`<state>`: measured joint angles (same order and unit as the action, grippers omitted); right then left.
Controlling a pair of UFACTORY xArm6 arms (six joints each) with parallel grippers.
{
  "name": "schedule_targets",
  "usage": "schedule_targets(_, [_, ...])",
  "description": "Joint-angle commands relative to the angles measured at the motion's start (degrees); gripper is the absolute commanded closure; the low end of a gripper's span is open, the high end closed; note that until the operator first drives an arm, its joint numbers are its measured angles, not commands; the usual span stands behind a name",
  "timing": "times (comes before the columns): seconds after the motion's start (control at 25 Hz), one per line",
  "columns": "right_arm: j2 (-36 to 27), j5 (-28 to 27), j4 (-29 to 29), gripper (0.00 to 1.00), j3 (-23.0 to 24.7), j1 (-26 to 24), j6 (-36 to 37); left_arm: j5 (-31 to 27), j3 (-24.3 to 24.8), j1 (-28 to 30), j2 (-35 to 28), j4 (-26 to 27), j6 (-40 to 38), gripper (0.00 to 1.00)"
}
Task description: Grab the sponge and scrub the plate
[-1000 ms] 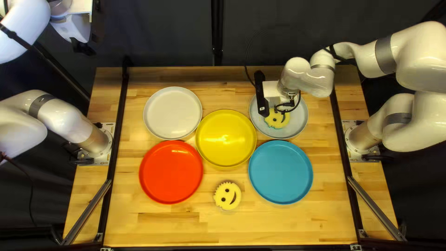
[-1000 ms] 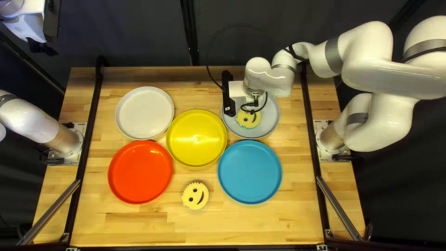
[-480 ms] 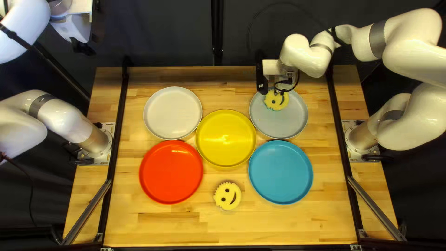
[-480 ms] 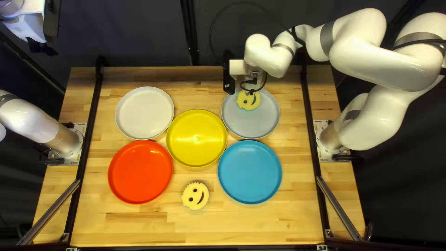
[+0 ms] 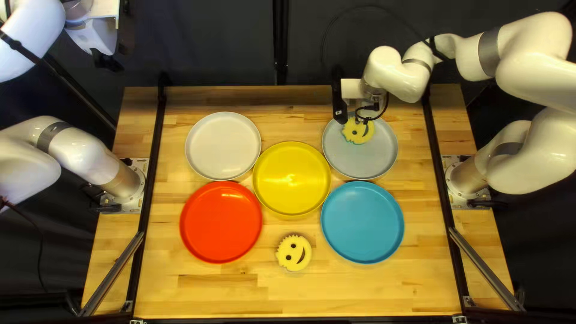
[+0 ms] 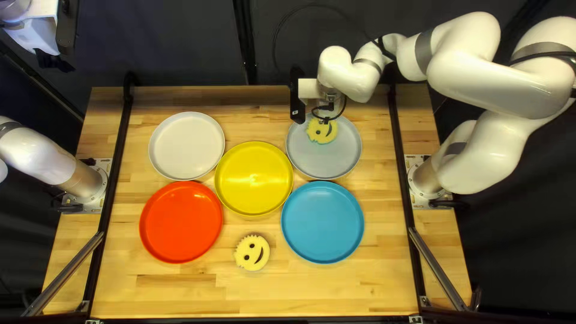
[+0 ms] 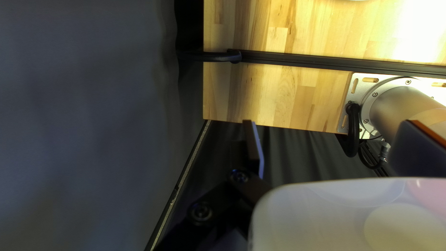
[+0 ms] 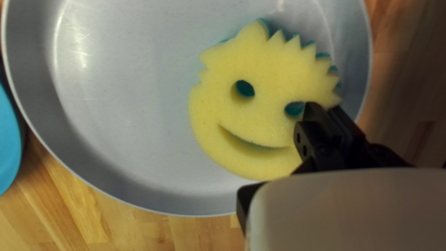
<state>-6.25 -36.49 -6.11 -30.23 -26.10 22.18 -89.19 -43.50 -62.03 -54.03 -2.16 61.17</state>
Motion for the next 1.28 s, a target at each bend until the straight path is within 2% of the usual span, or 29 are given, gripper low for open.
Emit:
schedule_targets(0.04, [-2.17,0.94,-0.72,1.0,2.87,2.66,-2.73,0.0,0.0,0.0,0.0,0.0,0.0,0.0])
schedule_targets(0.32, [-7.22,0.51,-1.81,1.0,7.53,7.11,-7.24,0.0,0.0,0.0,0.0,0.0,0.0,0.0])
schedule_targets(0.52, [-8.52,0.04,-2.56,1.0,8.52,8.86,-8.98,0.0,0.0,0.0,0.0,0.0,0.0,0.0])
schedule_targets(0.88, [-3.81,2.14,-0.55,1.0,5.53,-1.32,1.3,0.0,0.0,0.0,0.0,0.0,0.0,0.0])
schedule_targets(1.28, [-1.39,1.49,1.48,1.0,1.62,-7.91,9.66,0.0,0.0,0.0,0.0,0.0,0.0,0.0])
